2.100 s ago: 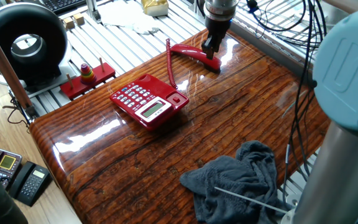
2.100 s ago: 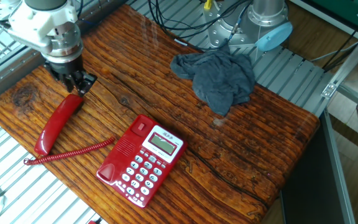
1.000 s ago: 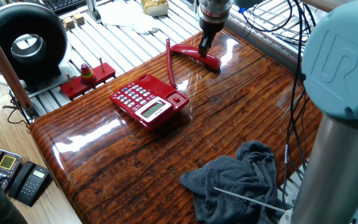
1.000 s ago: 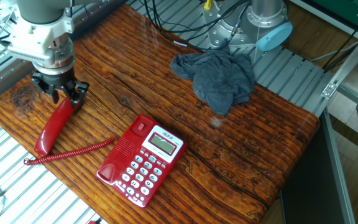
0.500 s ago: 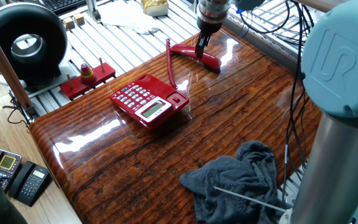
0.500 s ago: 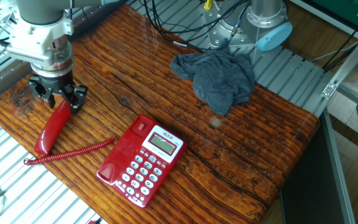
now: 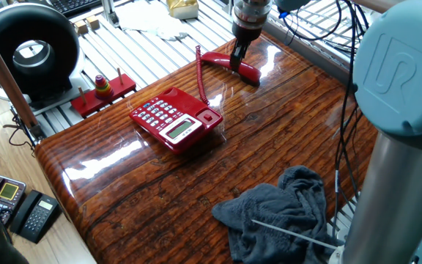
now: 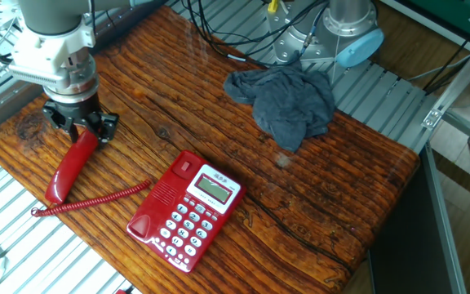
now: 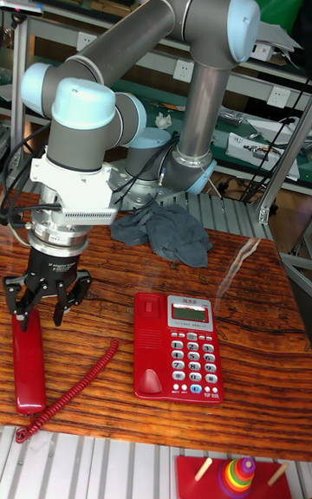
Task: Place the handset of the telephone on the corresponding phone cradle
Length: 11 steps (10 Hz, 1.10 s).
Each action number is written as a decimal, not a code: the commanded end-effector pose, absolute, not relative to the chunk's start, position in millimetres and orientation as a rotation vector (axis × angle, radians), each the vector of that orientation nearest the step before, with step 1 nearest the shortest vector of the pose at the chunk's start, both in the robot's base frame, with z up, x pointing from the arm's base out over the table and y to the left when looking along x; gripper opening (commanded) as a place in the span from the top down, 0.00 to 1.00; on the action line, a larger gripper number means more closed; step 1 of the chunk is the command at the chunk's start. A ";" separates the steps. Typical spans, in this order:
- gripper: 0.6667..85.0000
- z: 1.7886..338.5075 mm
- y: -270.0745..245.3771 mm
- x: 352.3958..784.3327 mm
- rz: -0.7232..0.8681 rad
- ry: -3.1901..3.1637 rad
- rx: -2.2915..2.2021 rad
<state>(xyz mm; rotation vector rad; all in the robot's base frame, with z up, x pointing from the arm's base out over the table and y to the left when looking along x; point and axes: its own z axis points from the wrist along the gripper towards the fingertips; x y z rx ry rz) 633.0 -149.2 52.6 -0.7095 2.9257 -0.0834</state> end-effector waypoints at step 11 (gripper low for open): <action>0.39 55.2 -156.1 632.6 -0.086 2.959 -0.602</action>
